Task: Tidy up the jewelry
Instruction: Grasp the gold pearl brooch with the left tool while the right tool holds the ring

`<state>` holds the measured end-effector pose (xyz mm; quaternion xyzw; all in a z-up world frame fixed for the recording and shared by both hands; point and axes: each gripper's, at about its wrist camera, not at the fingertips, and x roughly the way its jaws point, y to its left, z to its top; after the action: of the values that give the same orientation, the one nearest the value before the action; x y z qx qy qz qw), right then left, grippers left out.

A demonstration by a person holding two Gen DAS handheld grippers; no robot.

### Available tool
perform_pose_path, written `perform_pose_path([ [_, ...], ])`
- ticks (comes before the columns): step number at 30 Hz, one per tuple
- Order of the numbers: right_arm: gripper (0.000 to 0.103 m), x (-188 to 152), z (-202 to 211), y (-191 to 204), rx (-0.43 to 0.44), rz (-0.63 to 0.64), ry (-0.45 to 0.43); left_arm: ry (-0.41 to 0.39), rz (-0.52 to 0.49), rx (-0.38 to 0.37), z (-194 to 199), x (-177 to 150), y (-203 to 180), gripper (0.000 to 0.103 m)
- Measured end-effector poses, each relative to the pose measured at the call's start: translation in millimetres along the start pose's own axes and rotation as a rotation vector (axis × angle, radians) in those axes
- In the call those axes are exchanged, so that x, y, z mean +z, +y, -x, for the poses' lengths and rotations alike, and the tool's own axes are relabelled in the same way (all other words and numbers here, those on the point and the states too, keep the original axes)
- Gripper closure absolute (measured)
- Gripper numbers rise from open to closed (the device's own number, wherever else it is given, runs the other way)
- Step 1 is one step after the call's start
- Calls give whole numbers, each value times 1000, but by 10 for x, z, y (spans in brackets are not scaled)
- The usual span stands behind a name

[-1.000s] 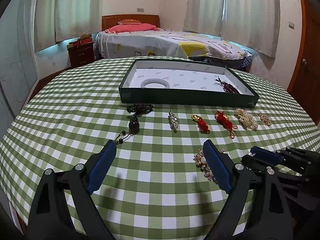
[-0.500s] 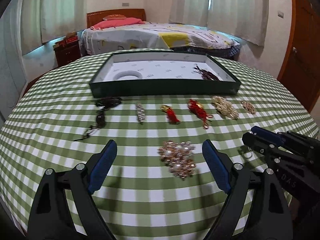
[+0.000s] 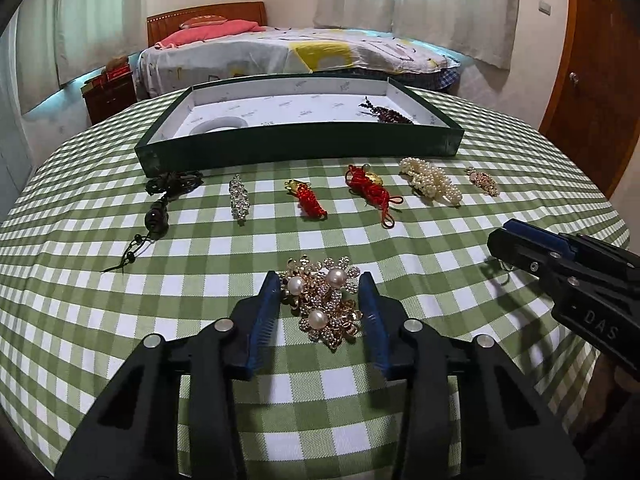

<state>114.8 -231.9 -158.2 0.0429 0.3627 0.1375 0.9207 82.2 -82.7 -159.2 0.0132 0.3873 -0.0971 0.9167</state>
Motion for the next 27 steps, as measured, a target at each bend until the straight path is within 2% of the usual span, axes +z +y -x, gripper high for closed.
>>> perform_pose_path([
  [8,81,-6,-3,30,-10,7,5,-14,12,-50,35,-6,33,73],
  [21,81,-29,-34,22,-10,4,12,0,10,-48,53,18,36,73],
  [22,81,-30,-34,22,-10,4,12,9,19,-47,58,20,43,71],
  [24,81,-31,-37,14,-8,0,12,13,36,-42,75,20,54,58],
  [25,81,-30,-41,9,-6,-2,12,9,38,-35,85,18,50,46],
  [27,81,-31,-44,7,-5,-4,13,7,32,-27,102,13,30,44],
])
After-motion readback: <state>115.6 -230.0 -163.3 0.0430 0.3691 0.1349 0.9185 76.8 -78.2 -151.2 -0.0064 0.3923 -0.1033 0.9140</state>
